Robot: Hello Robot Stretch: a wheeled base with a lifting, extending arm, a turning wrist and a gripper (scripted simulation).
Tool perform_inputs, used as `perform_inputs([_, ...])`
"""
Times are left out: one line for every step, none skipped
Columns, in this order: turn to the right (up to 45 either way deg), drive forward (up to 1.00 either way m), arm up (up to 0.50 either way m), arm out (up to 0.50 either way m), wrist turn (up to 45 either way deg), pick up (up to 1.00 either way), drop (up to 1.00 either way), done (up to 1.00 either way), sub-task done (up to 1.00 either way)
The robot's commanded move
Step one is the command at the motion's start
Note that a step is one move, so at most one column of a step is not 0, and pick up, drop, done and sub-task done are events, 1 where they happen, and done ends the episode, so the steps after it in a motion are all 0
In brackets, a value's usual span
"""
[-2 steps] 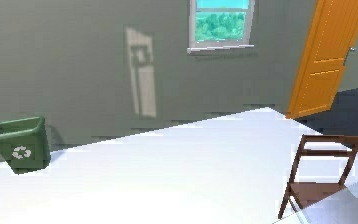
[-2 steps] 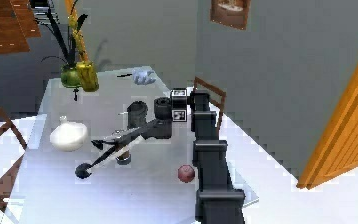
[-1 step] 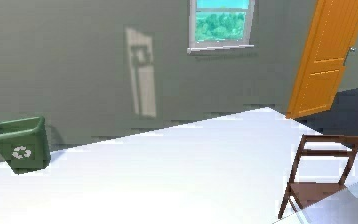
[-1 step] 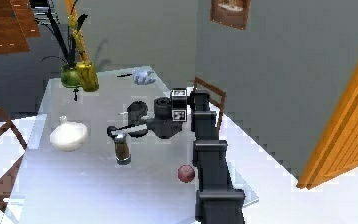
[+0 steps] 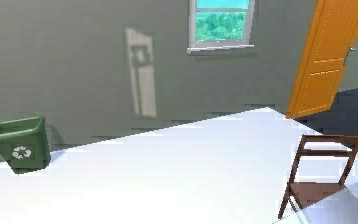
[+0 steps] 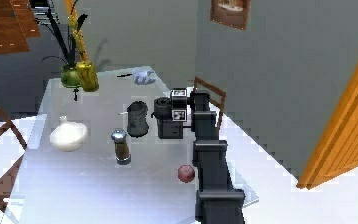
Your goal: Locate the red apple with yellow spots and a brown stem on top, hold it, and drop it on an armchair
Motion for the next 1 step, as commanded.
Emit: perform_inputs([0.0,0.00,0.00,0.00,15.0,0.00,0.00,0.00,0.00])
